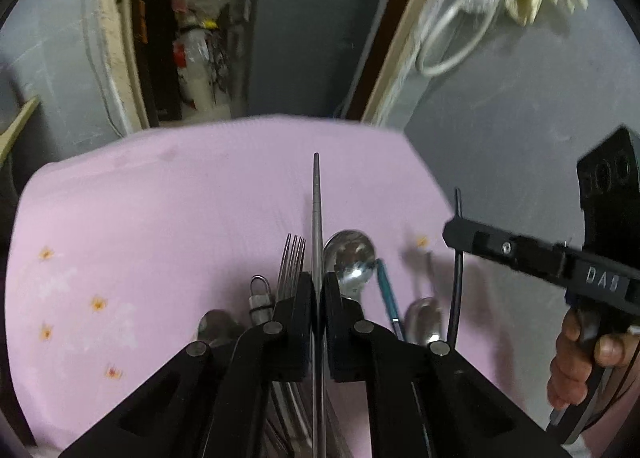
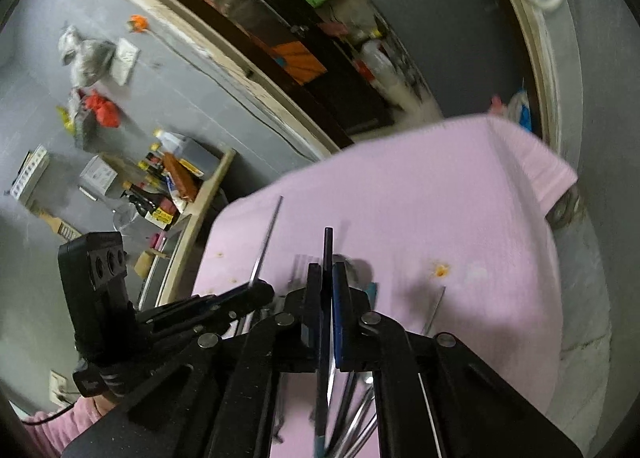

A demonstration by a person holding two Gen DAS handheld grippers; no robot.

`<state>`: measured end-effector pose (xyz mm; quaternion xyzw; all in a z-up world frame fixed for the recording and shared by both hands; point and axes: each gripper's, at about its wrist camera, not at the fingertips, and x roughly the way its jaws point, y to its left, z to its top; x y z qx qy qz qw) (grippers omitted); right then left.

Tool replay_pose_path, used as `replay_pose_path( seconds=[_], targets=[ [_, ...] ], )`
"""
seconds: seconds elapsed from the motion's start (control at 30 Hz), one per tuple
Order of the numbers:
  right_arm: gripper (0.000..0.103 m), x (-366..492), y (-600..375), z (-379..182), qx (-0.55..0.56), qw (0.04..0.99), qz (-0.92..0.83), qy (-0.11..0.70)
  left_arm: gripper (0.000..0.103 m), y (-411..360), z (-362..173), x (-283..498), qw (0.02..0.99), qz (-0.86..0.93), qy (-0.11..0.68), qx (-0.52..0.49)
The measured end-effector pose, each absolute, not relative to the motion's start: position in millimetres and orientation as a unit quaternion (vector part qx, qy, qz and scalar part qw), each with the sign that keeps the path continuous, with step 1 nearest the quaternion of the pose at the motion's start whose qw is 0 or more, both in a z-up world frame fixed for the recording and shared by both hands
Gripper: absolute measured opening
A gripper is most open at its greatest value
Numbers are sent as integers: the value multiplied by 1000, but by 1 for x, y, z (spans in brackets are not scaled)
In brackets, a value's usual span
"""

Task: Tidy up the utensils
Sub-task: 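Lift both held utensils and carry them over the white caddy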

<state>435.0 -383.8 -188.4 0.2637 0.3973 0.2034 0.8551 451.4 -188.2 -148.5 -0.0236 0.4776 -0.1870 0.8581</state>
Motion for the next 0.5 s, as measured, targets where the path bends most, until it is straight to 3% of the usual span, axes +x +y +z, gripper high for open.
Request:
replay_pose_path(
  seconds=[0.5],
  targets=[
    [4, 345, -360, -42, 177, 929, 171, 277, 6, -131, -46, 358, 926, -192, 309, -100]
  ],
)
